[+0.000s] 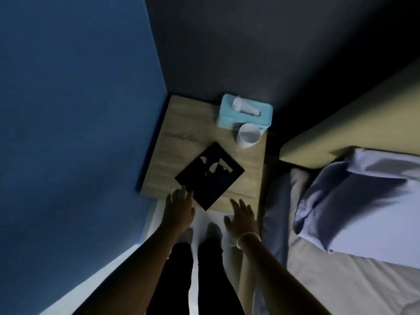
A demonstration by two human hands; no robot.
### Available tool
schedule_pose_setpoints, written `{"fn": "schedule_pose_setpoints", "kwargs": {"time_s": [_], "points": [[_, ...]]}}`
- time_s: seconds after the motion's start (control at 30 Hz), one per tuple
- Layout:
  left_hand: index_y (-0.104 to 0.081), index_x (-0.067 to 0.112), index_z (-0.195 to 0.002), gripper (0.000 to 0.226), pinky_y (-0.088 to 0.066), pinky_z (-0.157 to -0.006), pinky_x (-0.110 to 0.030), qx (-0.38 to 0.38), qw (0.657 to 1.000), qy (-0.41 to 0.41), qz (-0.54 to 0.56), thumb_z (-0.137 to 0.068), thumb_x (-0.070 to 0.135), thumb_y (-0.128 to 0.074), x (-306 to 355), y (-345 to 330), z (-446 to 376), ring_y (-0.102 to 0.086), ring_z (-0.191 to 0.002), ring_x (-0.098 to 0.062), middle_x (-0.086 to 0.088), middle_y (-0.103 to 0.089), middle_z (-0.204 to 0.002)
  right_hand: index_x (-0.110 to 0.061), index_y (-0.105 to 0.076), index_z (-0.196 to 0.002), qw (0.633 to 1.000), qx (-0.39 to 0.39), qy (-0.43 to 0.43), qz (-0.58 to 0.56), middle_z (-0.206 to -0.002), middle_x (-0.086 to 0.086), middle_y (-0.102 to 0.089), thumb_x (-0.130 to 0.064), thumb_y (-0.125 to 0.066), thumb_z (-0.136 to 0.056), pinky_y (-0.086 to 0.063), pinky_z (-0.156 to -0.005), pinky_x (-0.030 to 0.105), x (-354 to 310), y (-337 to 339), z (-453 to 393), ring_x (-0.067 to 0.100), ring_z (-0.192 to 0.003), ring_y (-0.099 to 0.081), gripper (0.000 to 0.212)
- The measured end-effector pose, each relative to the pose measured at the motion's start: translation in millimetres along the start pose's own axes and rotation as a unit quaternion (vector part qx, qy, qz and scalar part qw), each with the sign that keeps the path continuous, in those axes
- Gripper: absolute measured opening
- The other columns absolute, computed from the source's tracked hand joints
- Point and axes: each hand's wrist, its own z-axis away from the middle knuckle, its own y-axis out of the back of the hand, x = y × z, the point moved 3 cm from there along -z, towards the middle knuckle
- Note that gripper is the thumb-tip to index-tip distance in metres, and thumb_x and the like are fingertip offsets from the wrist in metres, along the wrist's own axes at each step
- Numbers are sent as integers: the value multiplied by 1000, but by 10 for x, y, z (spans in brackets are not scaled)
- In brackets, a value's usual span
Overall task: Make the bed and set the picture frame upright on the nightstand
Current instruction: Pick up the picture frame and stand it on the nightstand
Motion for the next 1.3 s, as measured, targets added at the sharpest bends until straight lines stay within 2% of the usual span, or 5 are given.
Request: {"fn": "schedule_pose_setpoints", "kwargs": {"time_s": [0.3,0.63,0.87,1.03,1.3], "points": [[-19,13,-151,82,-25,-111,-57,62,998,3,5,-88,48,-57,-312,-563,-1162,-20,-141,-42,-22,-22,-154,-26,-22,-151,987,59,139,60,-161,8,-13,-32,-49,-95,-21,-119,48,-365,-201,-1631,31,-148,-6,63],[-28,10,-145,81,-33,-105,-54,142,989,22,42,-82,55,-51,-346,-809,-1286,-37,-133,-43,-25,-33,-148,-21,-22,-152,975,140,139,103,-161,12,-9,-45,-40,-98,-8,-121,49,-458,-419,-2004,33,-149,-3,62],[-25,8,-147,94,-21,-109,-49,141,989,12,37,-78,66,-49,-352,-857,-1207,-32,-136,-42,-27,-27,-150,-15,-53,-132,969,225,76,-66,-135,16,-50,-29,-66,-86,-44,-99,49,-648,-151,-2124,36,-124,-46,50],[-15,11,-150,110,-12,-111,-49,118,992,-17,43,-69,75,-52,-425,-882,-1190,-16,-141,-40,-25,-15,-155,-12,-46,-136,951,186,-24,-246,-124,14,-59,-24,-76,-78,-47,-97,38,-671,-63,-2315,29,-117,-55,67],[-11,10,-150,123,-14,-112,-52,92,994,-53,33,-58,79,-57,-458,-851,-1187,-15,-141,-43,-27,-12,-154,-9,-55,-123,939,100,-62,-322,-117,11,-64,-21,-70,-85,-42,-87,23,-580,-51,-2338,26,-111,-59,43]]}}
